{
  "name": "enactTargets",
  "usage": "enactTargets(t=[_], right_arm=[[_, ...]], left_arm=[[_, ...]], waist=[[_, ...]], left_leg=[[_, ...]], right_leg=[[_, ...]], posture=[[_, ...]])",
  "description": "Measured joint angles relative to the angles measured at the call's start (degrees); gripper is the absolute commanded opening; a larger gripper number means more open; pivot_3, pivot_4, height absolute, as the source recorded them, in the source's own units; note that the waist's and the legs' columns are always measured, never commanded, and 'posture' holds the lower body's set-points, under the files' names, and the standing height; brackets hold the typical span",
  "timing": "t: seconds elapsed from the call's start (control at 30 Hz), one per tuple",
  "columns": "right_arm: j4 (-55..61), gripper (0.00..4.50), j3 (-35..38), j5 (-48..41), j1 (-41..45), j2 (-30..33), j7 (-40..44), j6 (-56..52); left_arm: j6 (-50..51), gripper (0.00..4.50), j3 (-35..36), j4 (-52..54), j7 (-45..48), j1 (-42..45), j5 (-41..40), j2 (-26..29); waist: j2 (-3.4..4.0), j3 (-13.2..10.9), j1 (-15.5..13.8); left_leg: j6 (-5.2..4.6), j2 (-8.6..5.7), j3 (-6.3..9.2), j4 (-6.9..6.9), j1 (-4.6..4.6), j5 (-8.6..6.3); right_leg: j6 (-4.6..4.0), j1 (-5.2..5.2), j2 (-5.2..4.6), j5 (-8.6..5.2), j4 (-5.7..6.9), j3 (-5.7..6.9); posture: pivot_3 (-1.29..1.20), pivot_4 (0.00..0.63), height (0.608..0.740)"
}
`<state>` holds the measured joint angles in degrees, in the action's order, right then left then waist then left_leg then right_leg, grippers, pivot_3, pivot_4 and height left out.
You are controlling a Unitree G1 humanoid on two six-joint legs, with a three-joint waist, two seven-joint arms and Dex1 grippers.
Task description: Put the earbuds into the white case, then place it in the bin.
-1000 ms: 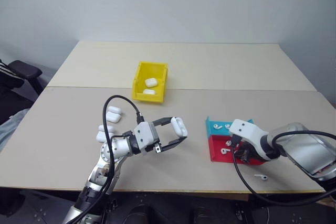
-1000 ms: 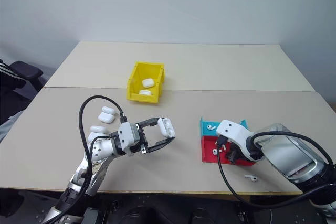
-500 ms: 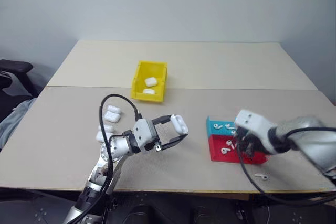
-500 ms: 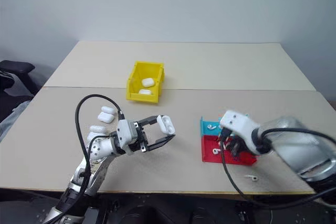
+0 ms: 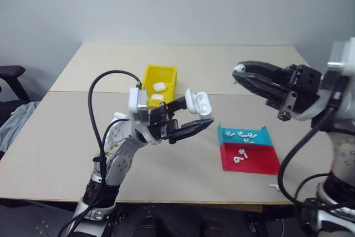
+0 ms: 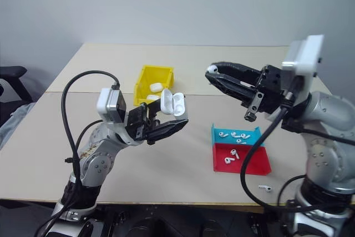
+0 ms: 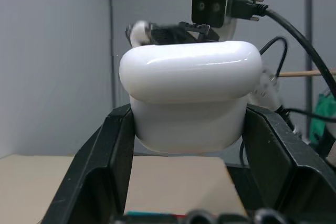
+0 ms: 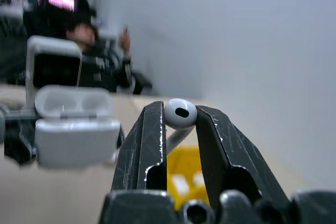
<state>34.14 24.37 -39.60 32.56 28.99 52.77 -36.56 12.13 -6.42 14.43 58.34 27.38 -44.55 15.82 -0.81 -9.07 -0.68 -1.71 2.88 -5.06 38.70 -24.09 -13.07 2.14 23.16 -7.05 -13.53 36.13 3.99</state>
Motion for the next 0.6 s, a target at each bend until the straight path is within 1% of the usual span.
enactTargets(t=[0.13,0.2,0.37,0.47,0.6], right_arm=[[-1.0,0.87,-1.8,-1.3,-1.3,-5.5,-0.3,9.0],[-2.3,0.87,-4.2,-1.0,-2.0,-6.8,0.2,12.4],[-6.0,0.87,-9.8,-0.5,-2.3,-6.8,5.8,19.3],[-9.0,0.87,-12.6,1.0,-2.3,-5.4,9.0,22.8],[-11.8,0.87,-15.1,2.6,-2.4,-4.3,12.2,26.6]], left_arm=[[0.9,2.78,0.0,-0.4,3.2,0.6,-0.4,0.6],[2.1,2.78,0.2,-0.4,4.5,1.0,-0.8,1.8],[3.1,2.78,0.5,-0.4,7.4,1.7,-0.5,3.2],[3.0,2.78,0.2,-0.4,8.3,2.0,1.7,5.0],[2.9,2.78,-0.5,-0.4,8.6,2.0,3.6,4.8]], waist=[[0.01,0.0,0.1],[0.03,0.0,0.1],[0.03,0.0,0.1],[0.03,0.0,0.1],[0.03,0.0,0.0]], left_leg=[[0.03,0.01,-0.16,0.01,0.05,0.02],[0.04,0.02,-0.17,-0.01,0.08,0.03],[0.05,0.02,-0.18,-0.03,0.07,0.03],[0.05,0.01,-0.26,-0.03,0.07,0.03],[0.05,0.02,-0.29,-0.03,0.06,0.03]], right_leg=[[-0.01,-0.03,0.01,0.0,0.03,0.0],[-0.02,-0.02,0.02,0.0,0.06,-0.01],[-0.02,-0.03,0.03,-0.01,0.01,-0.01],[-0.02,-0.04,0.03,0.0,0.01,0.0],[-0.02,-0.02,0.03,-0.01,0.01,0.0]], posture=[[0.0,0.15,0.74],[0.0,0.15,0.74],[0.0,0.15,0.74],[0.0,0.15,0.74],[0.0,0.15,0.74]])
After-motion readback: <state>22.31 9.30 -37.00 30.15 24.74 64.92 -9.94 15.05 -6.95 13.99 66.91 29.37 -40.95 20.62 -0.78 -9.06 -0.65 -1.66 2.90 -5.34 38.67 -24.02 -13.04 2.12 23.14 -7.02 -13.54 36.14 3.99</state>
